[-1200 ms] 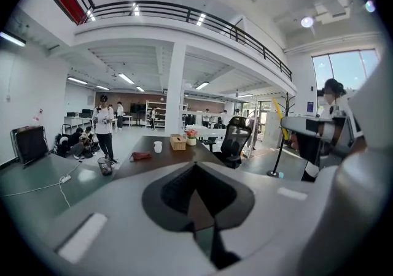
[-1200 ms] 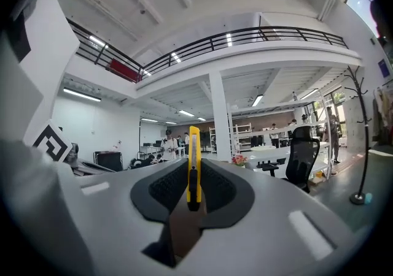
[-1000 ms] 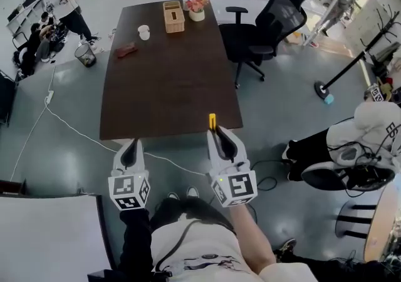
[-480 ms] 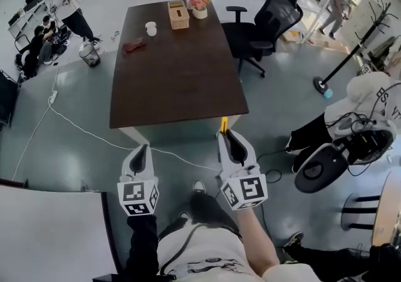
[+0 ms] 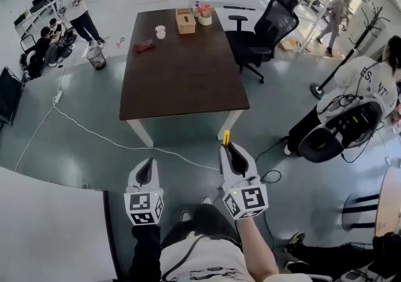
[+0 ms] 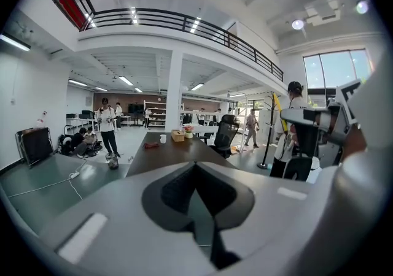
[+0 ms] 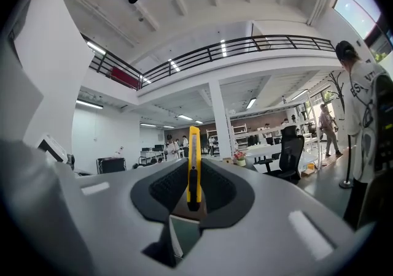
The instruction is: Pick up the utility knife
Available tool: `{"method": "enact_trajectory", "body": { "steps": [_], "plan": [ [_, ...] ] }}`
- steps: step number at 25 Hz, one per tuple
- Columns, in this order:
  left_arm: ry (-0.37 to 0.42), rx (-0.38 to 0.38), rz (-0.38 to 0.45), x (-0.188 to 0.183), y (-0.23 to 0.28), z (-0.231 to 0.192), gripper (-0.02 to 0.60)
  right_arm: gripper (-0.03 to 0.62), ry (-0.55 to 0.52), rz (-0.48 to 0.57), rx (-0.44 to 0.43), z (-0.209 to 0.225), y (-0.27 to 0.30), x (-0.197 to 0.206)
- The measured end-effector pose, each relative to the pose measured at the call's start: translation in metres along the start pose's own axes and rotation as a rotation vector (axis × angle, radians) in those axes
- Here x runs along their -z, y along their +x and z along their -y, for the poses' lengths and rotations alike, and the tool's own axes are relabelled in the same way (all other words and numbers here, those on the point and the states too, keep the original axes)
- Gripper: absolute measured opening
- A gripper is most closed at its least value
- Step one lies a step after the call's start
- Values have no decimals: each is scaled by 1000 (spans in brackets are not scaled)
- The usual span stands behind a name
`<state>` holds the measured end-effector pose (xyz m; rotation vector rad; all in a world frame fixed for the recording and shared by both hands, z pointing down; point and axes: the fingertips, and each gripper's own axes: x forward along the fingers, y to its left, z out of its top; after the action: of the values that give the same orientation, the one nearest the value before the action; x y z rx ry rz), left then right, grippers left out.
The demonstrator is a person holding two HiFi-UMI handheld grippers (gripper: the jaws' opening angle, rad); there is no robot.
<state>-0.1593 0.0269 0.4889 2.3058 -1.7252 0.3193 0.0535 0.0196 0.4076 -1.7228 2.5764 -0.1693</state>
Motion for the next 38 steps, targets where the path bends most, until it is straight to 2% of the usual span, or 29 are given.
{"method": "enact_trajectory", "body": {
  "steps": [8, 12, 20, 28, 38],
  "plan": [
    [13, 6, 12, 7, -3, 27, -1, 63, -8, 16, -12, 13, -24, 3],
    [21, -10, 52, 5, -4, 51, -2, 63, -17, 20, -33, 26, -40, 5],
    [65, -12, 115, -19, -9, 87, -1, 63, -32, 56, -51, 34, -51, -8],
    [92, -12, 201, -54, -13, 78, -2, 63, -42, 87, -30, 28, -44, -22],
    [76, 2, 197, -48, -9, 69, -1, 63, -63, 94, -32, 17, -31, -25]
  ]
}}
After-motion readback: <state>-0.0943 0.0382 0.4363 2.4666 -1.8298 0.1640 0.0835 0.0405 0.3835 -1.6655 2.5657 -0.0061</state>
